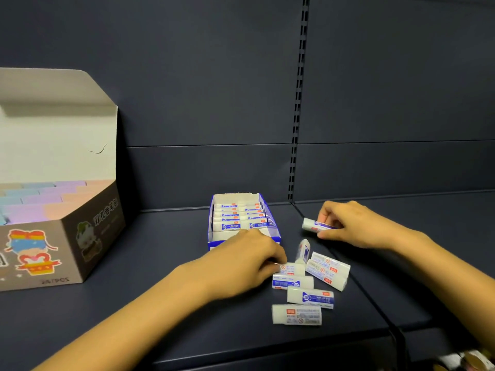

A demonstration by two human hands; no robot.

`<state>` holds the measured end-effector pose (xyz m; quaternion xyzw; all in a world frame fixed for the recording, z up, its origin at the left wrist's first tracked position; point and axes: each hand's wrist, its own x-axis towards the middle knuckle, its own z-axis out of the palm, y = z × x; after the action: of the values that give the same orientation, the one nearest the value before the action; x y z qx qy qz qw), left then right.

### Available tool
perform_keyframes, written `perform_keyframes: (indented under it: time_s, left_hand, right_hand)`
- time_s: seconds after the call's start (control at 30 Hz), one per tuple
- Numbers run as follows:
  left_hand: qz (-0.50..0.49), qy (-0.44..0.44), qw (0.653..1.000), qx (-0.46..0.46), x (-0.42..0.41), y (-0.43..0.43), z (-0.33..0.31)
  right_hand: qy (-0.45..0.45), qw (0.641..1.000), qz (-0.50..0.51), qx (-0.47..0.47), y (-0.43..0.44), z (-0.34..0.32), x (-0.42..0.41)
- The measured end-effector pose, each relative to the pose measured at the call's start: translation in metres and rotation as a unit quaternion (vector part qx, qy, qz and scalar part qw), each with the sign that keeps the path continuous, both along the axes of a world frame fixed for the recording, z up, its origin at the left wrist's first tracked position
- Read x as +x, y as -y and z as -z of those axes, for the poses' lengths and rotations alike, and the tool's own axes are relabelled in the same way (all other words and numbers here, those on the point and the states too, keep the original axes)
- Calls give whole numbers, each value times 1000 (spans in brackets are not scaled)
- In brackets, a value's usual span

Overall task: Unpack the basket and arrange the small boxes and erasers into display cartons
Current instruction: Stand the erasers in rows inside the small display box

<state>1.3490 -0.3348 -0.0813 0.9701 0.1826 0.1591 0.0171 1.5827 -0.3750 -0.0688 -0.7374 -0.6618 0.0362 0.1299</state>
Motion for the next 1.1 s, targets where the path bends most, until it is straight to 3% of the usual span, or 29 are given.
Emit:
perform_keyframes:
  time_s: [0.17,0.3,0.6,0.83,0.97,1.1]
  left_hand:
    - [-23,-90,995,23,14,-4,0]
    - [-10,-107,994,-11,22,-9,-2]
    - [41,-146,988,-1,27,-10,-2]
    - [21,11,993,-113,0,-17,-12]
    - [-18,161,957,-243,-16,-34,-16]
    - [-30,223,914,-336,-32,-55,-19]
  right_hand:
    - [-83,995,-29,41,8,-12,-11]
    - [-134,989,-42,47,16,-16,-19]
    - [-138,989,-11,60,19,-16,-21]
    - [-174,982,1,75,17,-21,-24]
    - [-220,973,-23,72,10,-22,-32]
    - [-253,963,-52,75,0,-21,-39]
